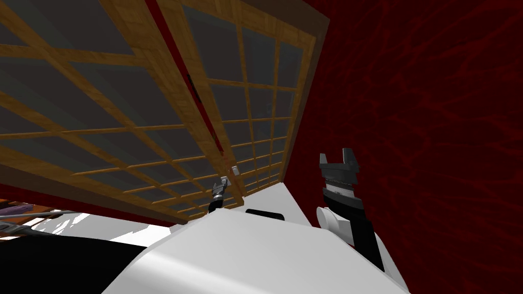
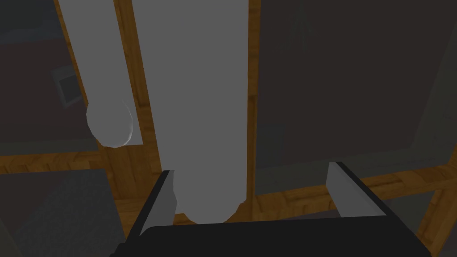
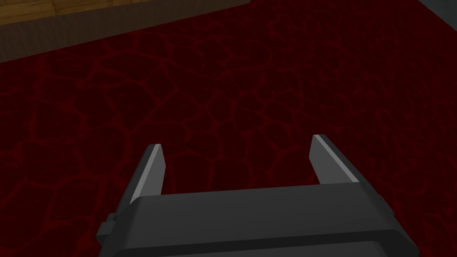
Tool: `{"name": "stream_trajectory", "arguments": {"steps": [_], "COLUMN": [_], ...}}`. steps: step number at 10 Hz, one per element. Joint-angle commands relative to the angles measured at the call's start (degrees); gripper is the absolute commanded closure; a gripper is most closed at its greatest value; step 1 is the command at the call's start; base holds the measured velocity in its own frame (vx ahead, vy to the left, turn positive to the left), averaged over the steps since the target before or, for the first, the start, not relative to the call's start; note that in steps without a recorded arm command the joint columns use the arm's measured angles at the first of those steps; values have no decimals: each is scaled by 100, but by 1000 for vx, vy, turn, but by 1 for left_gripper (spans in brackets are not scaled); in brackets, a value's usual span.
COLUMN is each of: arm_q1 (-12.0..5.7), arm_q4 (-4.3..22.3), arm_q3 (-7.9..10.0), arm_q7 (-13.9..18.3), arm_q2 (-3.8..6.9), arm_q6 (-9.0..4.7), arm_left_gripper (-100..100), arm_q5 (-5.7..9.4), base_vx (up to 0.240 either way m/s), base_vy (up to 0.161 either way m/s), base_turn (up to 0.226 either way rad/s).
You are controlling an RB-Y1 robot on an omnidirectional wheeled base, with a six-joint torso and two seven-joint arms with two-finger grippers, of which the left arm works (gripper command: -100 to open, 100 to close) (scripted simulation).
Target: Pull the door open
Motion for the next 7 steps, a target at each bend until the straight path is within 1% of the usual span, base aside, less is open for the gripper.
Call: {"name": "stream_trajectory", "arguments": {"steps": [1, 3, 4, 5, 7], "arm_q1": [286, 397, 430, 430, 495], "arm_q4": [-236, -199, -187, -187, -162], "arm_q3": [78, 98, 104, 104, 117], "arm_q7": [31, 196, 251, 251, 362], "arm_q2": [-34, 5, 18, 18, 44], "arm_q6": [182, 183, 184, 184, 185], "arm_left_gripper": [100, 100, 100, 100, 100], "arm_q5": [28, 92, 113, 113, 156], "base_vx": [-84, -90, -114, -58, -47], "base_vy": [-18, -22, -23, -23, -10], "base_turn": [18, 18, 38, -7, 42]}}
